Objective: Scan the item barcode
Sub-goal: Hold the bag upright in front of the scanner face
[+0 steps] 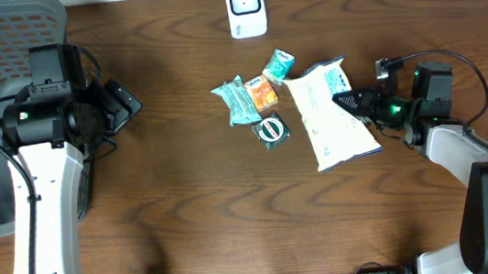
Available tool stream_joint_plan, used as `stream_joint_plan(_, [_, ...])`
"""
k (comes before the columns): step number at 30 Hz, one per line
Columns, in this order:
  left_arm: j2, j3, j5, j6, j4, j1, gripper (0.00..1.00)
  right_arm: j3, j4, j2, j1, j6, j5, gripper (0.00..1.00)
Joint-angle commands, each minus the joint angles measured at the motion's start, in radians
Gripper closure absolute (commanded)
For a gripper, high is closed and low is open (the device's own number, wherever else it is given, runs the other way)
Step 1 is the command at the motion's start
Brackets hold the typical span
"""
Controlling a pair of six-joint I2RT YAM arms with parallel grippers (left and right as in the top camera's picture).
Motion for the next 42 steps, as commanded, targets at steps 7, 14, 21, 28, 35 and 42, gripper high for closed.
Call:
stream_joint_plan(7, [0.001, -0.001, -0.013, -0.001, 0.000, 0.005, 0.02, 0.010, 0.577, -0.003, 0.037, 0.407, -0.100, 0.98])
stream_joint_plan(14, [0.001, -0.001, -0.013, -0.001, 0.000, 0.005, 0.02, 0.069, 0.829, -0.003, 0.085, 0.738, 0.032, 0.99])
stream_joint_plan(21, [0.001, -0.001, -0.012, -0.001, 0.000, 0.005, 0.02, 0.089, 0.827, -0.003, 0.159, 1.079, 0.144, 0.99])
stream_joint_plan(28, [0.001, -0.001, -0.013, -0.001, 0.000, 0.005, 0.02, 0.089, 0.827, -0.003, 0.191, 1.141, 0.125, 0.99])
stream_joint_plan(35, [0.001, -0.001, -0.013, -0.001, 0.000, 0.005, 0.02, 0.089, 0.818, -0.003, 0.191, 1.136, 0.117, 0.99])
stream_joint_plan(42, [0.001, -0.001, -0.013, -0.001, 0.000, 0.005, 0.02, 0.088, 0.816, -0.003, 0.205, 1.136, 0.109, 0.99])
